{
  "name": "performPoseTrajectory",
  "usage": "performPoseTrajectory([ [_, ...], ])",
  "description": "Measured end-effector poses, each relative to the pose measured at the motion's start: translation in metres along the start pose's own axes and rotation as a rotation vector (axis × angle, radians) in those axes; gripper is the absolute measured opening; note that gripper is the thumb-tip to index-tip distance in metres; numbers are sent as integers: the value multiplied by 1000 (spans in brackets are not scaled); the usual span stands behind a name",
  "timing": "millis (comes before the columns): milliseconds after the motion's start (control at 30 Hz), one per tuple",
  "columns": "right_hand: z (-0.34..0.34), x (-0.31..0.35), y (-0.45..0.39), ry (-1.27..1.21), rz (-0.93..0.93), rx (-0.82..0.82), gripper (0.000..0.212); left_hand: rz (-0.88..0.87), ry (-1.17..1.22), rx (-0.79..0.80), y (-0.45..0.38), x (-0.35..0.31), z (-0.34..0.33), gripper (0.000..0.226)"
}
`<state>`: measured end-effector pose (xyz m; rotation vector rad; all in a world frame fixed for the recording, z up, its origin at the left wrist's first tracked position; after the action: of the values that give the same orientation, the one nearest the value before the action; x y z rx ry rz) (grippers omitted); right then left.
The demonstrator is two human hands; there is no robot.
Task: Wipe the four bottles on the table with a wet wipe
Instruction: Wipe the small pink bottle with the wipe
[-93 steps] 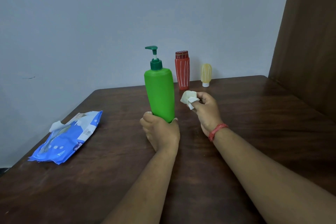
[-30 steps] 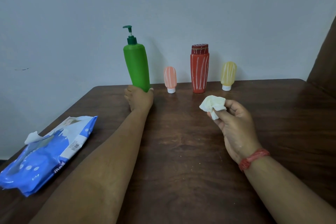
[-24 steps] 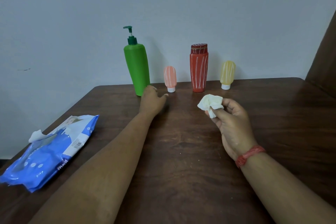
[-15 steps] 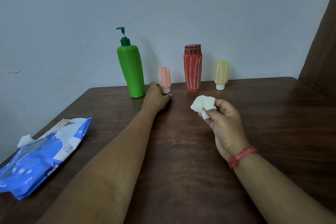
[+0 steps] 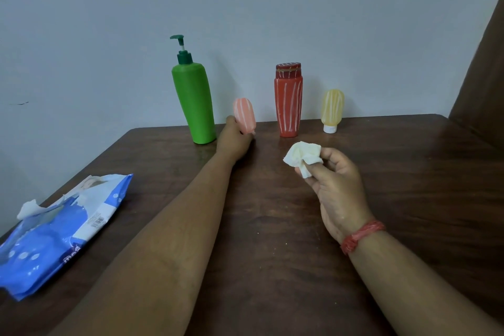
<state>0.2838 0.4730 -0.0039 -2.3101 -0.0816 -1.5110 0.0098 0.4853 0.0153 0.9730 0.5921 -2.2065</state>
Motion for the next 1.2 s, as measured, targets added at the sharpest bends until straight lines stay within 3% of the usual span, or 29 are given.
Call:
performPoseTrajectory([
  [400,-11,17,13,90,37,72,16,-104,255,189,114,7,22,52],
  [633,-20,26,26,218,81,155,12,-58,282,234,174,18,39,70],
  [767,-29,32,32,353,149,216,14,-46,274,275,200,18,42,83],
  [933,-32,53,34,498,307,191,20,-85,222,303,209,14,40,62],
  [1200,-38,73,41,688,522,151,20,-141,225,372,209,10,32,67],
])
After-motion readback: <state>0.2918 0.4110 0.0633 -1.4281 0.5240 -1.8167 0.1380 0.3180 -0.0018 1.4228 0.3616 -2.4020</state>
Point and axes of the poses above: each hand's wrist, its own y-axis away from the middle knuckle, its own z-axis out of the back of the hand, x = y × z, the point moved 10 cm from there along -y, towards the middle knuckle, and after that the axes turned 7 degrees about z, right-handed, at the moved point
